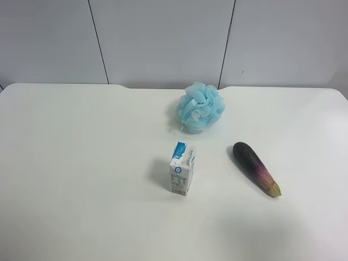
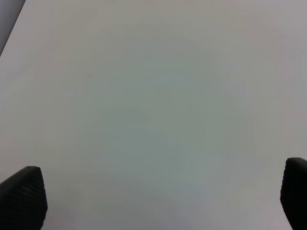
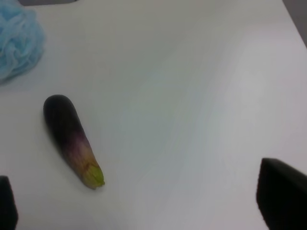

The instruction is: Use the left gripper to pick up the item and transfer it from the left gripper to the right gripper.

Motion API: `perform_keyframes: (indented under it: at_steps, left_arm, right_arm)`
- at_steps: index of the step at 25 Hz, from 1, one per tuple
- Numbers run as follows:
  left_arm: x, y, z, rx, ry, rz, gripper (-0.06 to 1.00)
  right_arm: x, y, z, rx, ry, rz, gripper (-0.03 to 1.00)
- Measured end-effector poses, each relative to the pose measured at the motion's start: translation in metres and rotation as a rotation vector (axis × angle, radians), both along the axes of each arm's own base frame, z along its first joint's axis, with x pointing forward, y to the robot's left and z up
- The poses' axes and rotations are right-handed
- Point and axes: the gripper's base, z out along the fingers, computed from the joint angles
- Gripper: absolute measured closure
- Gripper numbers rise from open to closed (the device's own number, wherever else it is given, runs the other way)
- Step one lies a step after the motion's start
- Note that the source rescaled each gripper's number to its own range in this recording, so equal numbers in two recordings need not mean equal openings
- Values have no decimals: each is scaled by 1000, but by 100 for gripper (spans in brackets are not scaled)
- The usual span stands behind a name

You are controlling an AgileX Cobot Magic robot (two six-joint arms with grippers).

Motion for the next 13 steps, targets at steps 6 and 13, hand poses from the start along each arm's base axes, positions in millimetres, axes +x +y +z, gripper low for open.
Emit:
perform_keyframes:
  at_steps: [6, 13]
  left_arm:
    - [0, 0, 0, 0, 0, 0, -5]
    - [0, 0, 0, 0, 0, 0, -5]
  right_arm:
    - [0, 0, 0, 0, 0, 0, -3]
    - [0, 0, 0, 0, 0, 0, -3]
